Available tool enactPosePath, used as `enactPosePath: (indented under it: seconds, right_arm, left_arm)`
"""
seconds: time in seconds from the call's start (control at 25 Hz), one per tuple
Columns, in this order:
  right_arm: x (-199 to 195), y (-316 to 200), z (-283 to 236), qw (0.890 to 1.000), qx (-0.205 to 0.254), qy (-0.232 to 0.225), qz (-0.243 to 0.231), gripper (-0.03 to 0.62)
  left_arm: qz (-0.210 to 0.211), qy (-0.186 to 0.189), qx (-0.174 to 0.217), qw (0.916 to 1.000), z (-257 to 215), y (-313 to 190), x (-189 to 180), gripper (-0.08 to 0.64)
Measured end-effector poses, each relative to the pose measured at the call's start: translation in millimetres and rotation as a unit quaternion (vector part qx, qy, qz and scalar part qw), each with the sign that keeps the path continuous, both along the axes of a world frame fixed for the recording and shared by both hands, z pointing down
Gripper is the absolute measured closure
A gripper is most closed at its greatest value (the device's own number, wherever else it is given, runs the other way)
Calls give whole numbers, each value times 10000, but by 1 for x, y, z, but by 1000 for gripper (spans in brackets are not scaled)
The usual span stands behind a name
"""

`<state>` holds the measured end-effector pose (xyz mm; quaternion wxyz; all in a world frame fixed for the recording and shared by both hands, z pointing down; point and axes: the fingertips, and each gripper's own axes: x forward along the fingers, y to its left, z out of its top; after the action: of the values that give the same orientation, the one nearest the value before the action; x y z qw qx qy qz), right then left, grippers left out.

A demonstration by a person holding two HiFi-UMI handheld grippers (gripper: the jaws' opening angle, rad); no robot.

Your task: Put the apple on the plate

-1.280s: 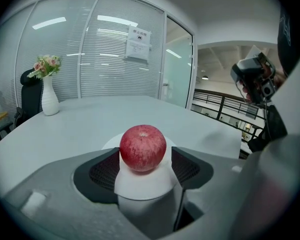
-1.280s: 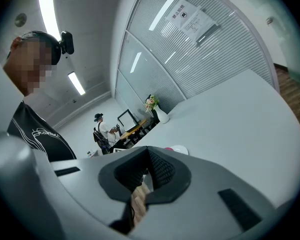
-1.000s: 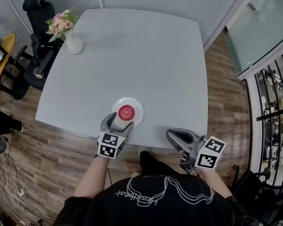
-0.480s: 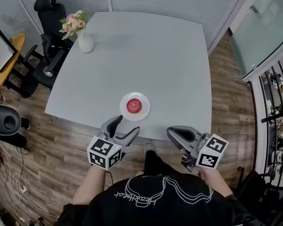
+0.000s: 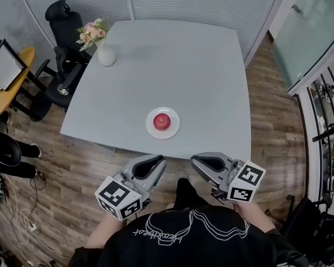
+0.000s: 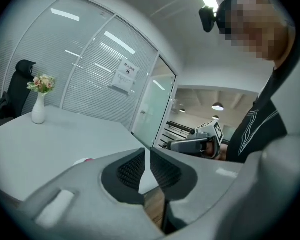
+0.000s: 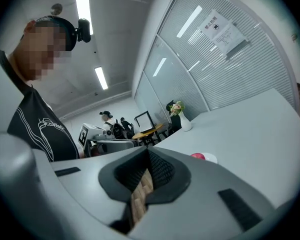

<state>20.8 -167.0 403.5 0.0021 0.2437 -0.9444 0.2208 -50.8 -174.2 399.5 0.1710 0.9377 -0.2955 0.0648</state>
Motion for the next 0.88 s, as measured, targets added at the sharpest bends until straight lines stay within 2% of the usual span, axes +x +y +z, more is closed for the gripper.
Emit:
enactPosePath:
  seconds: [0.24, 0.48, 0.88]
  right_arm:
    - [-10, 22, -3, 9994, 286, 177, -100, 584]
    - [-16, 27, -4, 9994, 281, 170, -124, 584]
    - [-14, 27, -1, 9995, 195, 225, -91, 584]
  left_arm:
    - [90, -30, 103, 9999, -6, 21, 3, 543]
    - [-82, 37, 94, 9999, -10, 24, -3, 545]
    - [-156, -271, 231, 9992, -4, 25, 0, 545]
